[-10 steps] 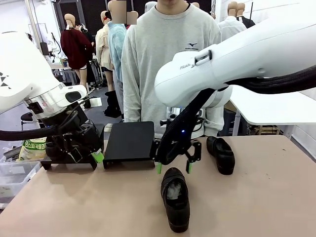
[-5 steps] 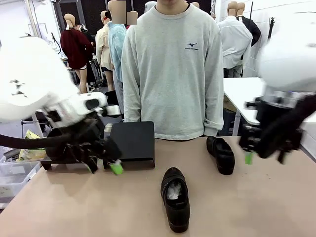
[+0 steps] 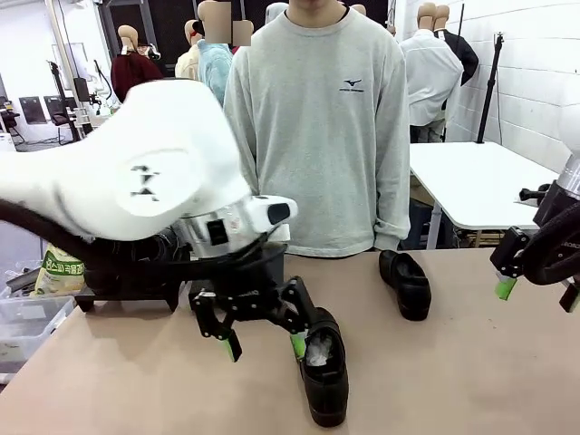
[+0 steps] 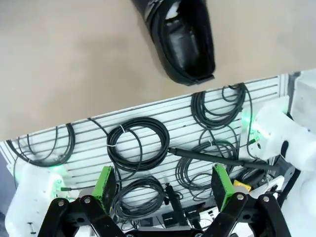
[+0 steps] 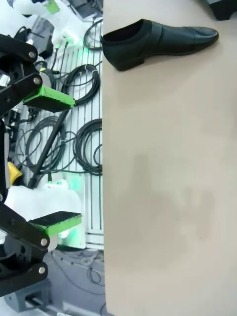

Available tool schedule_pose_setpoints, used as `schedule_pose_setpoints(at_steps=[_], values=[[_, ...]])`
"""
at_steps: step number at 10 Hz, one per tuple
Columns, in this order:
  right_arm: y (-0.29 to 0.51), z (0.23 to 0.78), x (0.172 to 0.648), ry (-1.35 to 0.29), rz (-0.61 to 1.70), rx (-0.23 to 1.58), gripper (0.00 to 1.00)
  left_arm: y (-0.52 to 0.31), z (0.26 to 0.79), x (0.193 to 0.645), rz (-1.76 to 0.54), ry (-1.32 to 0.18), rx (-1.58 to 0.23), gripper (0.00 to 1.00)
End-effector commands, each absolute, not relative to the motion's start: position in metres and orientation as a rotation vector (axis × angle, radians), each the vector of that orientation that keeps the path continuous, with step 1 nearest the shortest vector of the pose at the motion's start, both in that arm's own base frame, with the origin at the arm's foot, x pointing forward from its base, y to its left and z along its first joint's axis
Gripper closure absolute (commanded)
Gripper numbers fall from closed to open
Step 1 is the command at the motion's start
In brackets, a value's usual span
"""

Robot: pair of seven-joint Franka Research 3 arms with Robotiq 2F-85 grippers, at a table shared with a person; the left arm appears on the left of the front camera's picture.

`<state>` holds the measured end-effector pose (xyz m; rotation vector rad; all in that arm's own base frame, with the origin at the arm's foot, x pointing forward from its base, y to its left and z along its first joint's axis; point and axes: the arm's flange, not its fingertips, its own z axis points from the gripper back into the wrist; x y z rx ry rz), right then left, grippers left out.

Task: Organize the shoes by placing them on the stand.
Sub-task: Place the Shoe from the middle of the table onto the Shoes Stand.

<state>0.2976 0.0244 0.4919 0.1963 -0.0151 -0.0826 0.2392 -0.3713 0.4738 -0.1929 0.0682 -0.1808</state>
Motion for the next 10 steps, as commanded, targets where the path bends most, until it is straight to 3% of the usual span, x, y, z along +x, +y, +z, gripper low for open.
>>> schedule_pose_setpoints(at_steps=[1, 10], values=[[0.037, 0.493, 0.294, -0.016, -0.04, 0.17, 0.0, -0.399, 0.459, 0.263, -0.169, 0.091, -0.089, 0.0], [0.037, 0.493, 0.294, -0.016, -0.04, 0.17, 0.0, -0.424, 0.383, 0.306, 0.023, -0.134, -0.102, 0.0]])
